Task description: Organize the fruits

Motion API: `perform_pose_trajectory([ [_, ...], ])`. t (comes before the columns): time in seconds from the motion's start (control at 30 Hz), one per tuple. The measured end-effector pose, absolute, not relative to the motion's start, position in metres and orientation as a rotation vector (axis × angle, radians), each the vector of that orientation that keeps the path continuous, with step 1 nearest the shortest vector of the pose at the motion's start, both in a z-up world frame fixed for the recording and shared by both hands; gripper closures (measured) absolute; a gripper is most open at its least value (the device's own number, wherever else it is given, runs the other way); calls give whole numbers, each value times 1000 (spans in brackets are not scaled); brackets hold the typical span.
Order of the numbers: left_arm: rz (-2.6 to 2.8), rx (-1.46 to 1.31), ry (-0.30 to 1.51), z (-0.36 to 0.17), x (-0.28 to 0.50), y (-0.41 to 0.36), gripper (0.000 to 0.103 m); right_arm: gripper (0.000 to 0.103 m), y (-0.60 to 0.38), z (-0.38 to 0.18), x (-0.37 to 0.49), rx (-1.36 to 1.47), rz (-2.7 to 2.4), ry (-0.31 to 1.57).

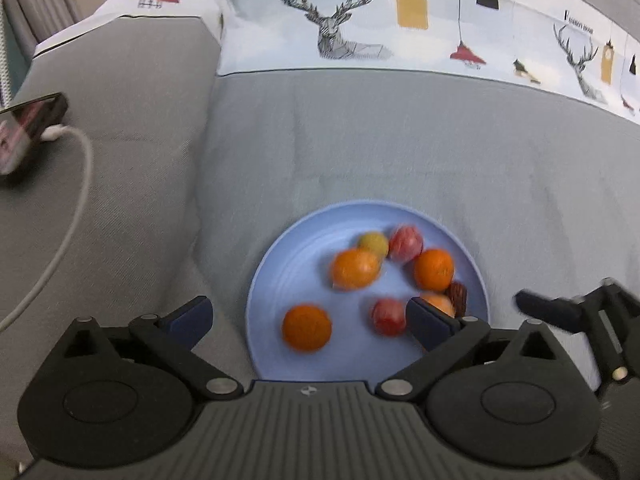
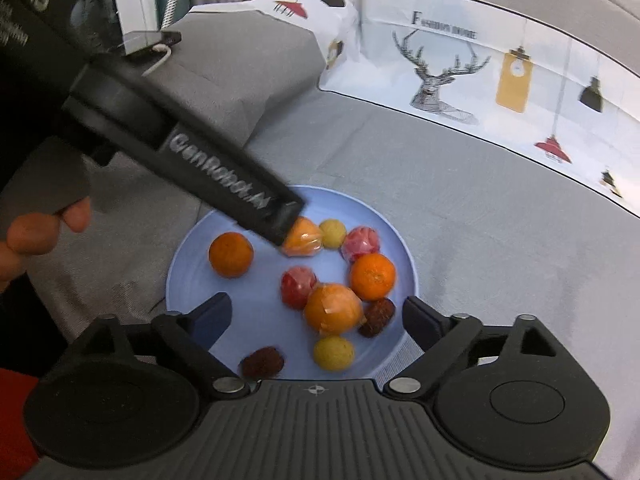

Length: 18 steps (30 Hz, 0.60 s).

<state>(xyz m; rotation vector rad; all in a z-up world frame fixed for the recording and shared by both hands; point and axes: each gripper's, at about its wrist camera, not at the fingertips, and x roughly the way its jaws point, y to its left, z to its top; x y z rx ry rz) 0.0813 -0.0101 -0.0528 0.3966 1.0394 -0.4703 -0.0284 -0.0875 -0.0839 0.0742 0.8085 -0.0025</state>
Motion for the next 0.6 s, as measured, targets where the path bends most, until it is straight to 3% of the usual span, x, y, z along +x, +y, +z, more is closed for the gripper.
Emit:
perform_pose_trajectory([
  [0.27,-437,370,1034,-22,36,19,0,1,-80,-55,-76,121,-64,801],
  [0.6,-411,392,948,-1,-19,40,0,1,-74,-24,-123,98,-152,694],
])
